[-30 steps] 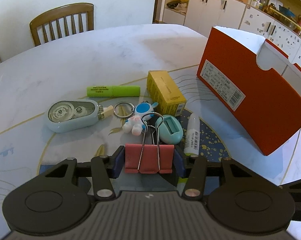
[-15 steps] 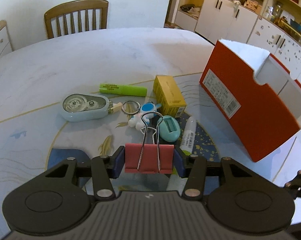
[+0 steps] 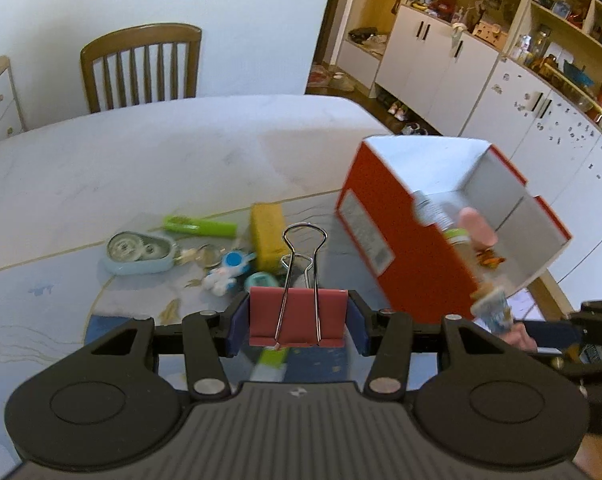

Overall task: Organize rigid objects
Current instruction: 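Carry the binder clip with the left gripper while the right gripper carries the pig figure into the box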

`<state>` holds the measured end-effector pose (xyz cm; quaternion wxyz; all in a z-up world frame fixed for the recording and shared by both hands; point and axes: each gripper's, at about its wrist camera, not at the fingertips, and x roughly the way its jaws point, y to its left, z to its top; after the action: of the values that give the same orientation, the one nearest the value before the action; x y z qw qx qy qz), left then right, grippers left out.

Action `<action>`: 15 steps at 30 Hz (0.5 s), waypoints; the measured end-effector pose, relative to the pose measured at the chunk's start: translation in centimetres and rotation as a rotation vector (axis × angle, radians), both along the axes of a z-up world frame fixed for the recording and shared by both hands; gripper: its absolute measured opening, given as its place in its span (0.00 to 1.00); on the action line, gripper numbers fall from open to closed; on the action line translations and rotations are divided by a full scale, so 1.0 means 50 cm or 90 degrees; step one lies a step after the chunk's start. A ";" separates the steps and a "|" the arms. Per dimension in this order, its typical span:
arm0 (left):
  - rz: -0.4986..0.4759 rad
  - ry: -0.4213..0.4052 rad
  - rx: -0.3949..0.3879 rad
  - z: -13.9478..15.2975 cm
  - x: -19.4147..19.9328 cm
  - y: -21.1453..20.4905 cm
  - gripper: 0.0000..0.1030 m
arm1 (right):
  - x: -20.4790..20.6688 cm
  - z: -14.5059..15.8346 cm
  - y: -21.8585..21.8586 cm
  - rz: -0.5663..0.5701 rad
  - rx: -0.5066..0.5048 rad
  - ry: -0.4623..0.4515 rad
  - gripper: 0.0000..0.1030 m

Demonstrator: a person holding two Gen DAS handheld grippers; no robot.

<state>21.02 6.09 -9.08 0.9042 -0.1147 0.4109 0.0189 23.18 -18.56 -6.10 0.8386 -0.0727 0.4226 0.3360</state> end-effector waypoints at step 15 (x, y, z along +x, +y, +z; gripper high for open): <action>-0.041 -0.028 -0.001 0.084 0.079 -0.134 0.48 | 0.124 0.045 -0.151 -0.078 -0.006 -0.049 0.30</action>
<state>24.96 -0.59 -4.89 0.9131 -0.1025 0.3943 -0.0133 29.36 -26.10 -3.83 0.8728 -0.0633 0.3953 0.2792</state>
